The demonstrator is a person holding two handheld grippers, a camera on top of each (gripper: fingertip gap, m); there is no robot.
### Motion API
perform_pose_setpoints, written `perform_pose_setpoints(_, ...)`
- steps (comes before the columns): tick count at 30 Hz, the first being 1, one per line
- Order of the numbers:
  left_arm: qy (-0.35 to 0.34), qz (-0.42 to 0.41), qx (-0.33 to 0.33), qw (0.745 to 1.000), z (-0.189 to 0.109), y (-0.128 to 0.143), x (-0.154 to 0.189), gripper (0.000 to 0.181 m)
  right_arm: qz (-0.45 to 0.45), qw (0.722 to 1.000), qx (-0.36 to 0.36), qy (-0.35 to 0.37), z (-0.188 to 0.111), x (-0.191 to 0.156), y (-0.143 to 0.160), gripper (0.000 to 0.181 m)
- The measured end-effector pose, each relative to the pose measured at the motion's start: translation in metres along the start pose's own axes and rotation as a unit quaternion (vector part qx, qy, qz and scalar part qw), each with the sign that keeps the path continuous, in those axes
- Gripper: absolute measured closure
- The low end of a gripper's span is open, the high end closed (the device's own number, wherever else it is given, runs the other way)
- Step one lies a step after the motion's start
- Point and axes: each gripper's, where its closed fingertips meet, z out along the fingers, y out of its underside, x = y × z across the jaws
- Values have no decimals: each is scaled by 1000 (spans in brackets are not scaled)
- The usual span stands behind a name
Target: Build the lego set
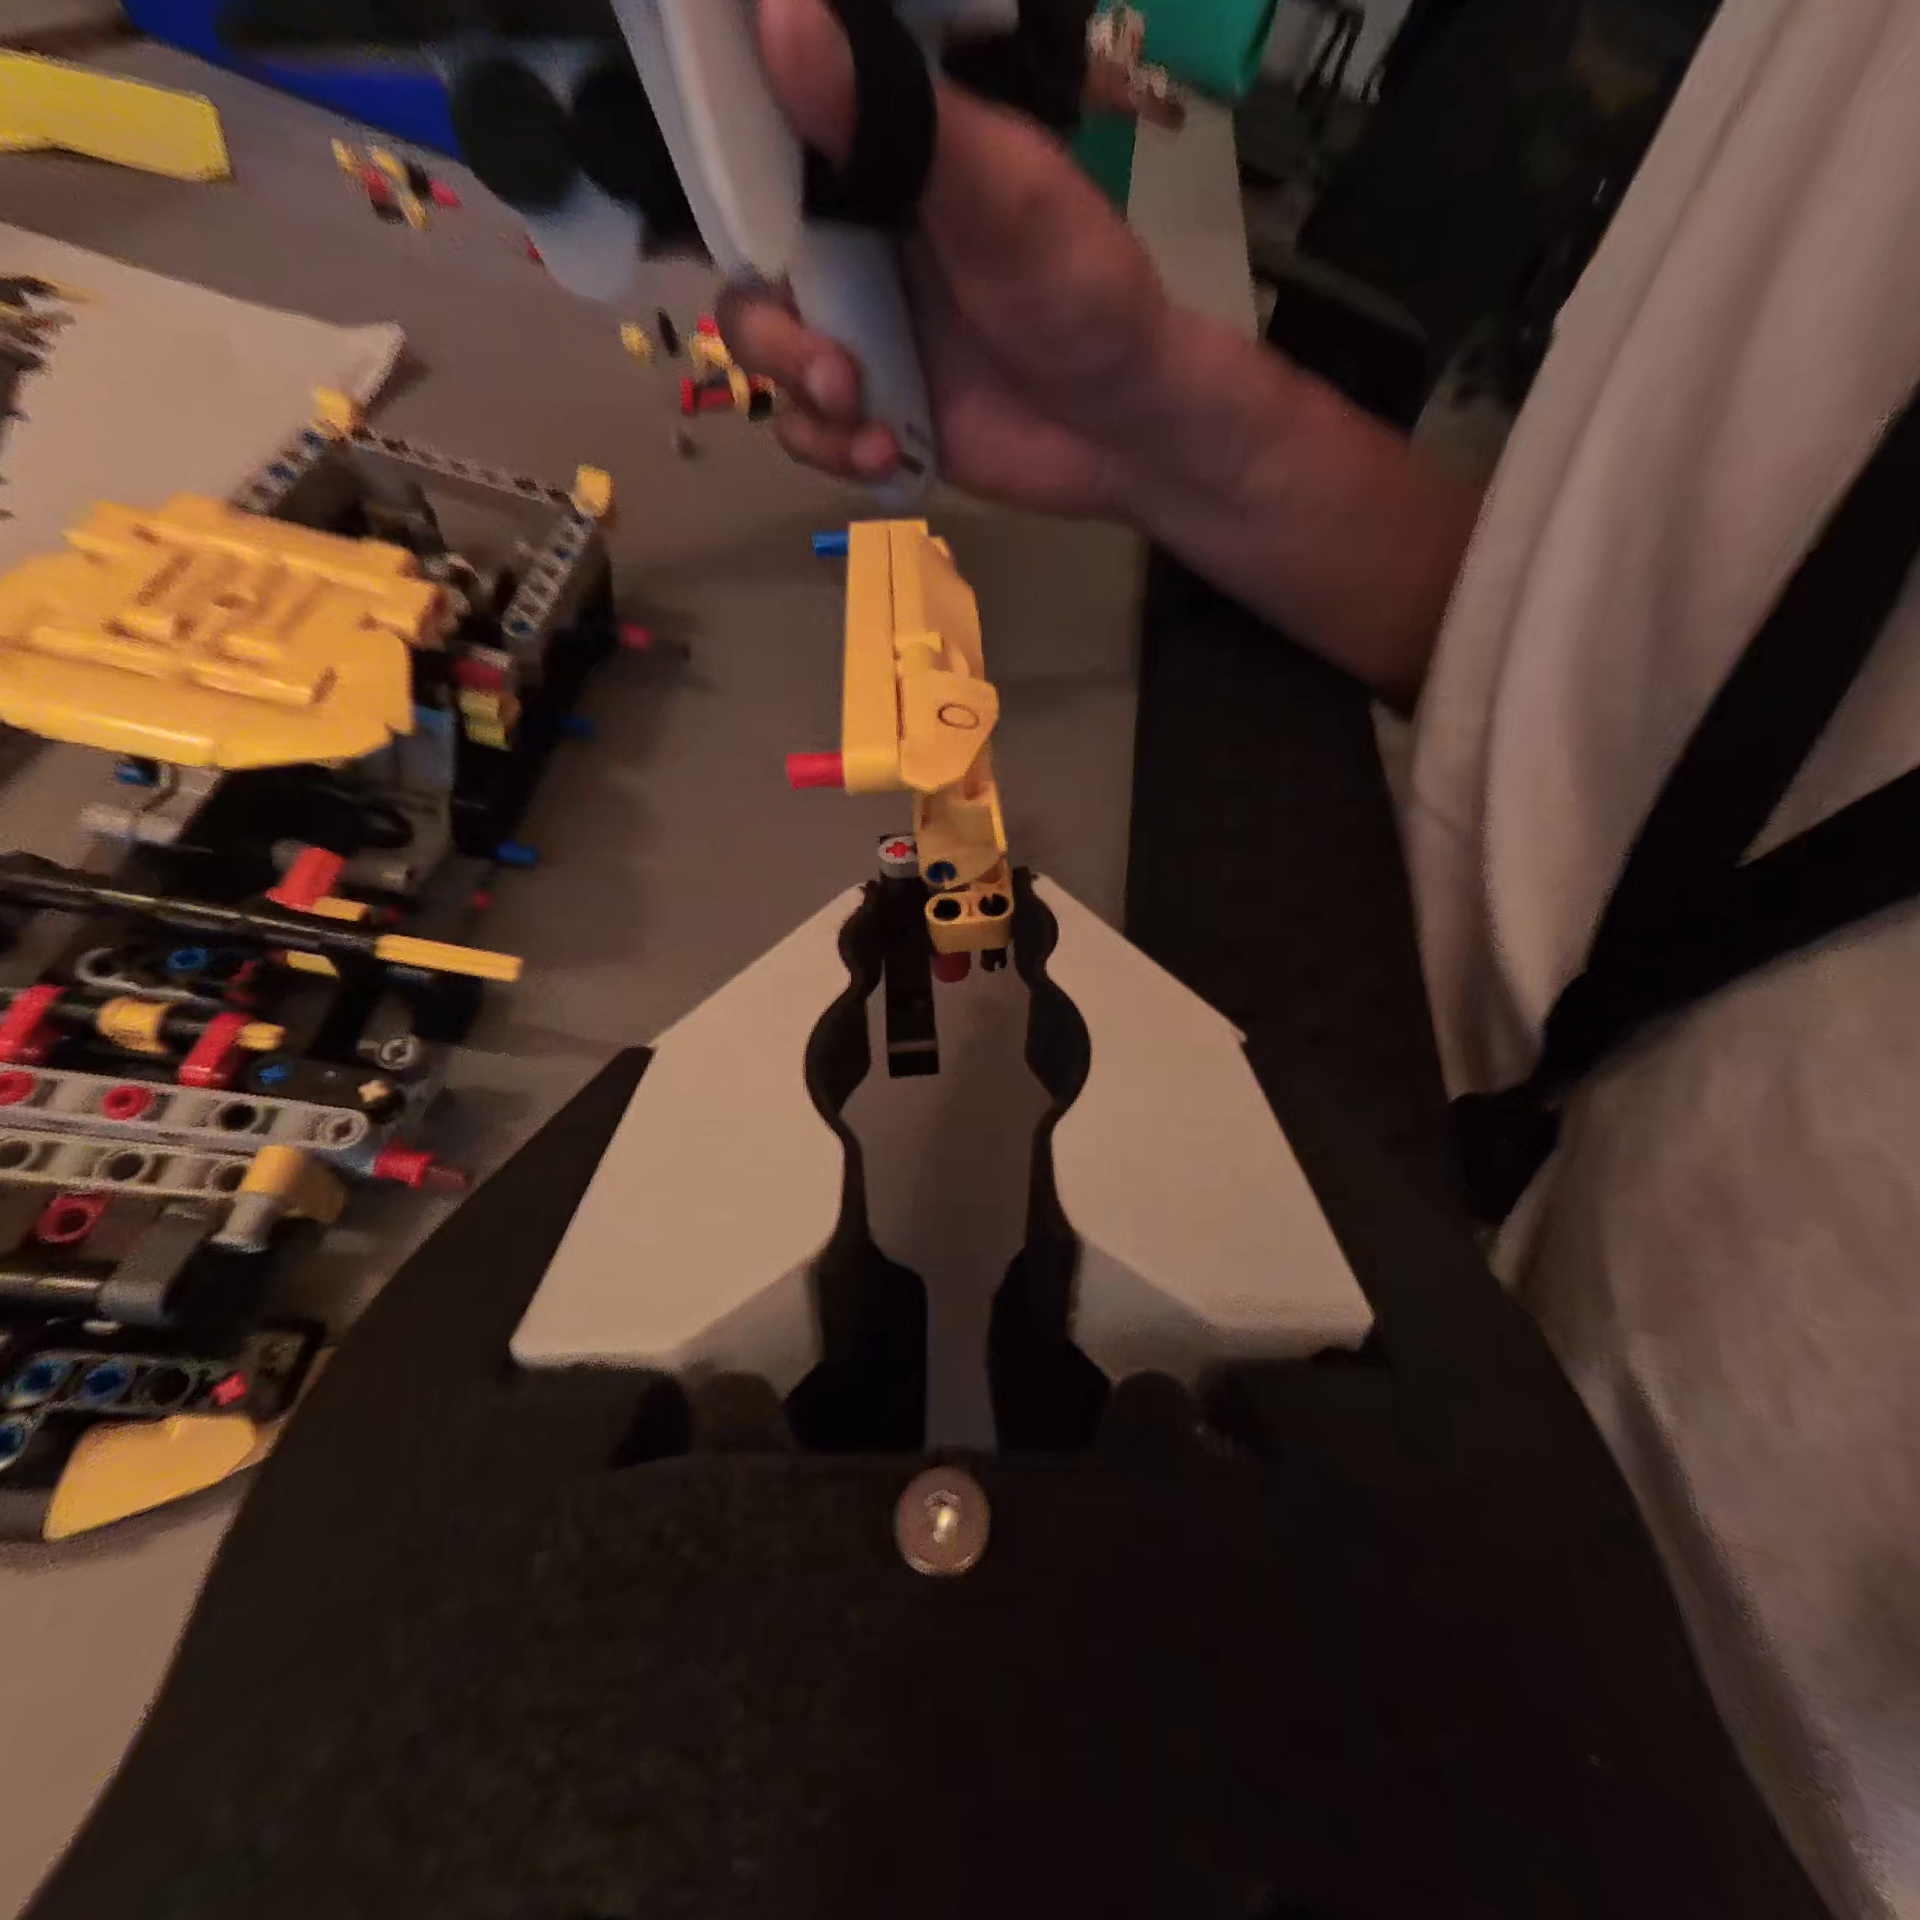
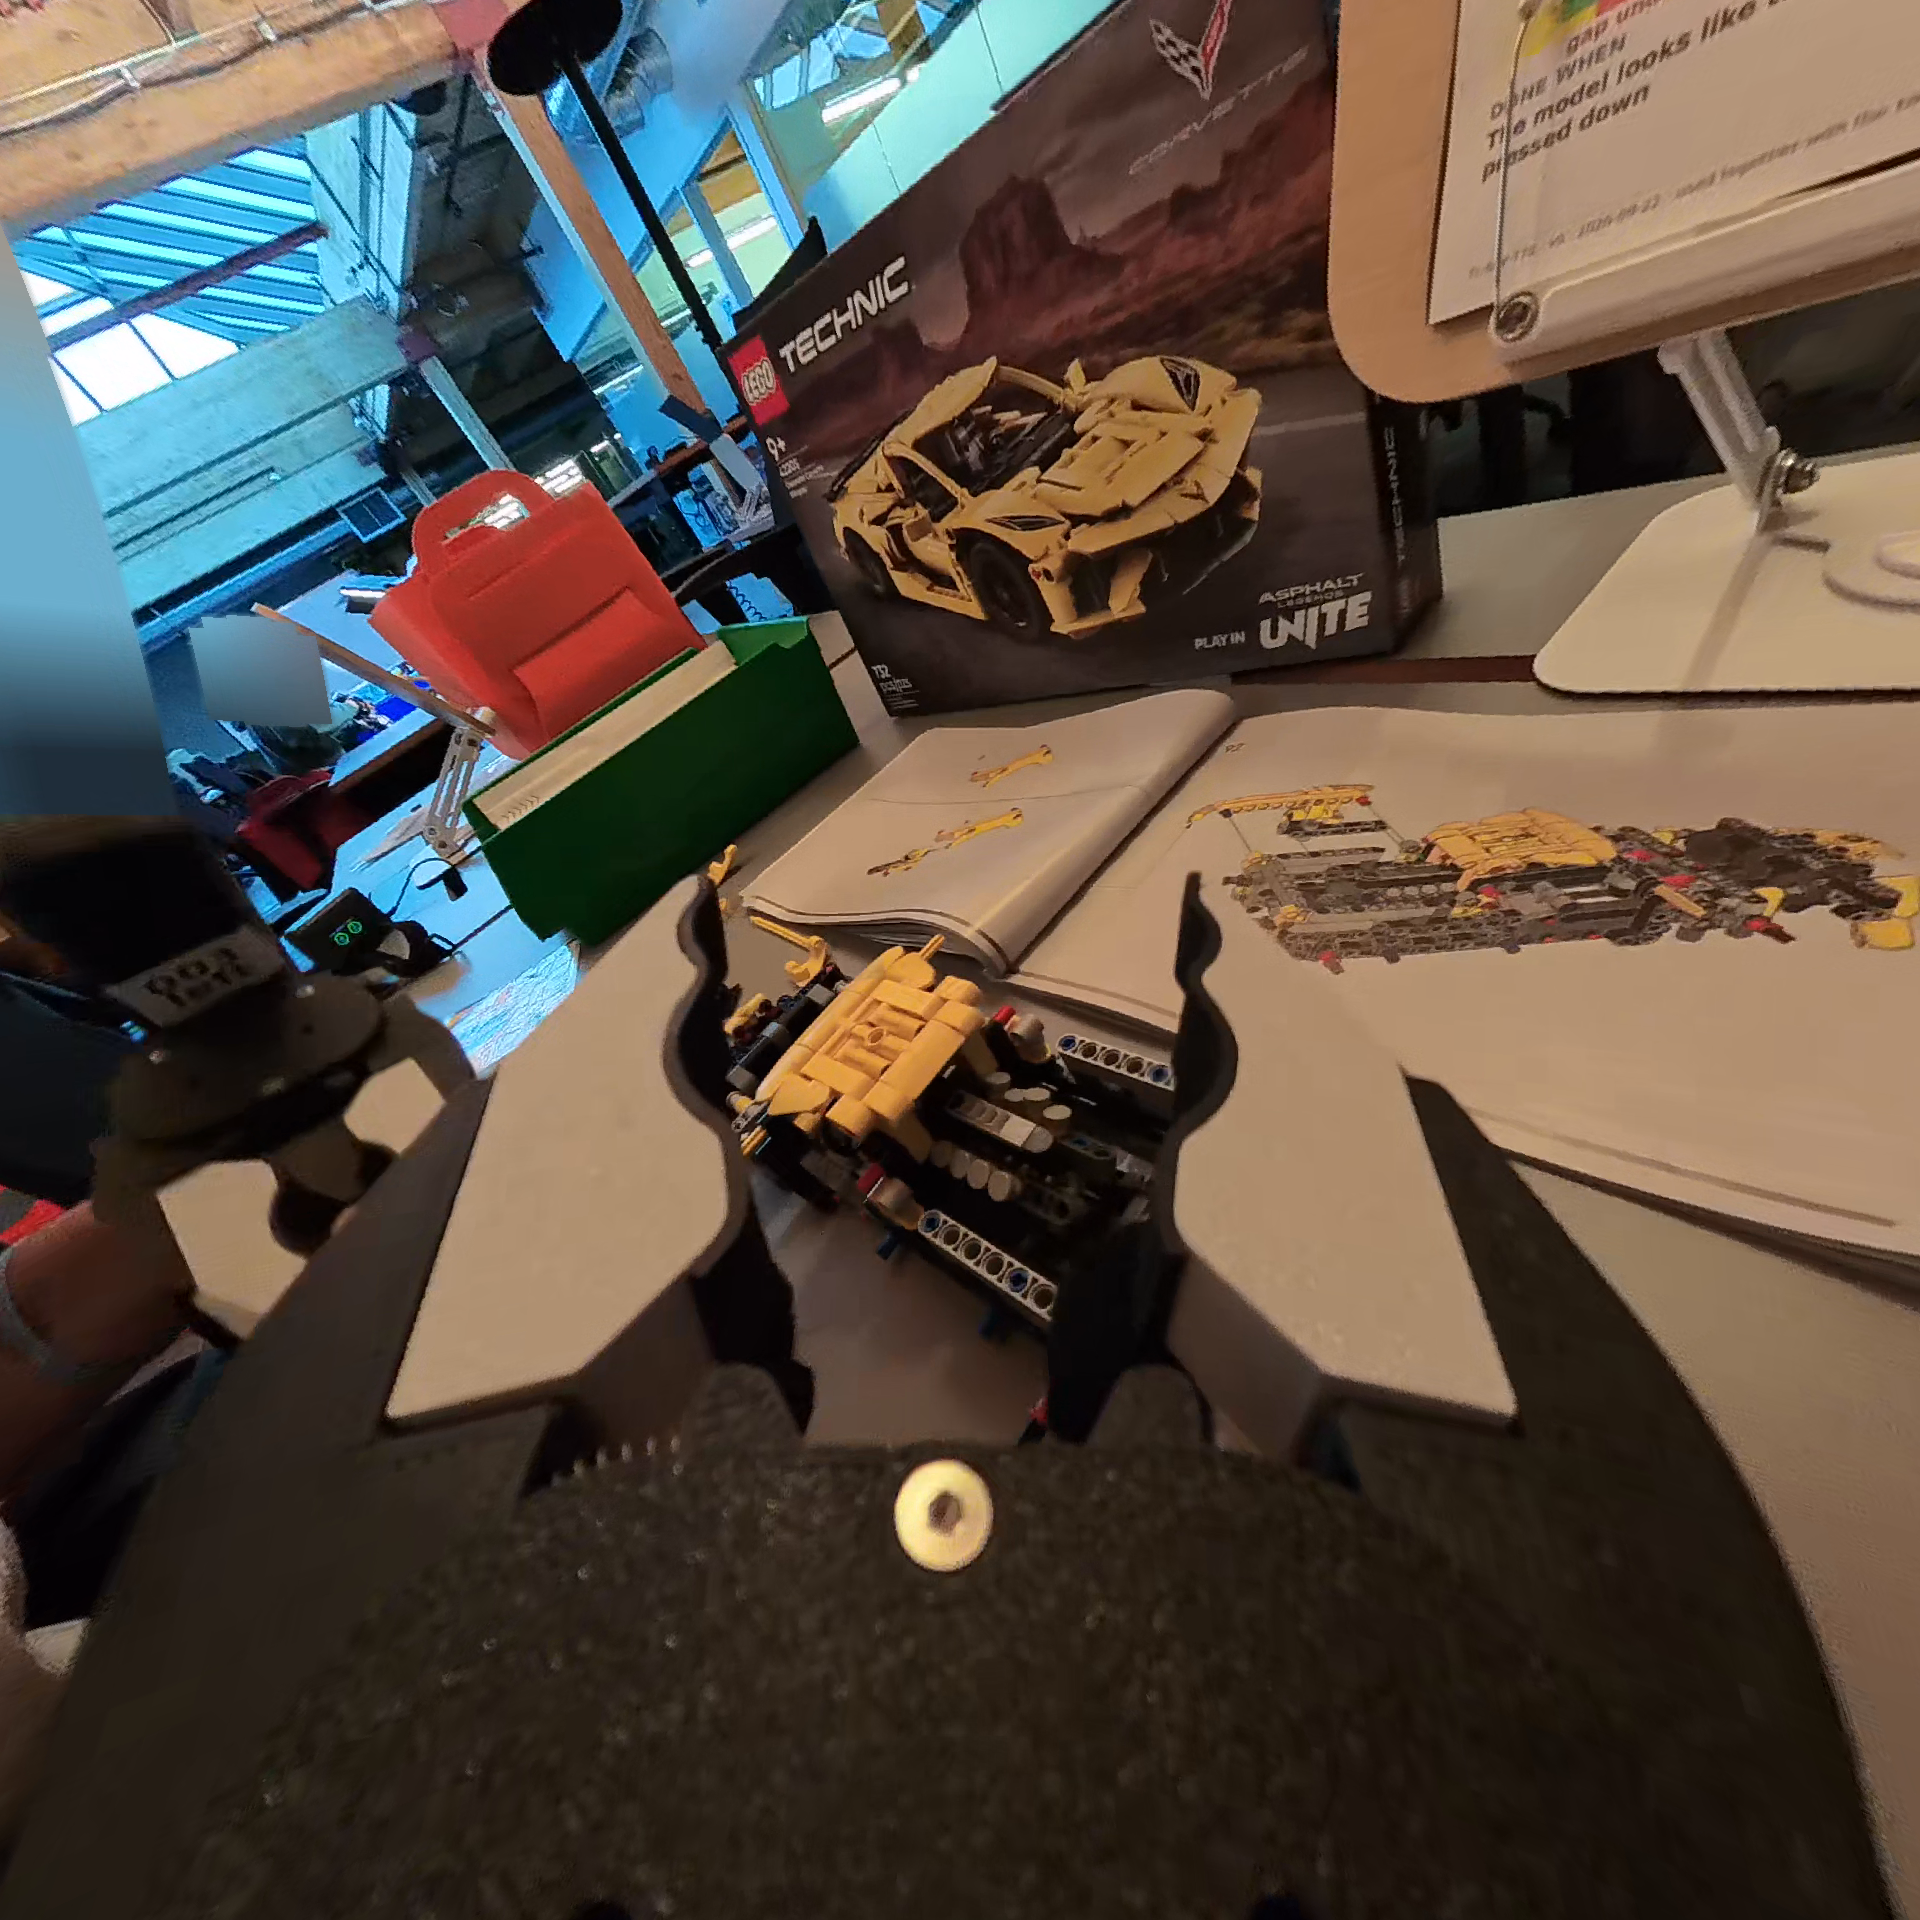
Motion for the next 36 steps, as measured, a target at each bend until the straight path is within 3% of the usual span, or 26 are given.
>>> perform_pose_setpoints(4,-30,41,-79,996,19,27,-18,157,6,1000,-7,3,0,3,3,96)
perform_pose_setpoints(12,-42,55,-133,989,34,45,-25,157,-3,999,-33,22,3,12,13,97)
perform_pose_setpoints(18,-57,73,-152,984,35,51,-25,157,-39,995,-73,62,5,24,27,98)
perform_pose_setpoints(23,-31,73,-123,989,29,47,-9,135,-58,992,-86,76,5,28,28,98)
perform_pose_setpoints(27,-91,39,26,995,-15,-2,-34,131,-84,988,-97,91,2,36,26,100)
perform_pose_setpoints(29,-107,3,103,989,-46,-24,-51,132,-85,987,-99,98,1,39,27,101)
perform_pose_setpoints(31,-177,-25,159,971,-75,-32,-82,132,-83,986,-103,99,2,40,30,101)
perform_pose_setpoints(33,-279,-20,175,944,-106,-26,-115,132,-88,985,-106,102,3,40,31,102)
perform_pose_setpoints(36,-405,3,142,903,-142,-12,-145,134,-97,983,-115,107,4,41,36,102)
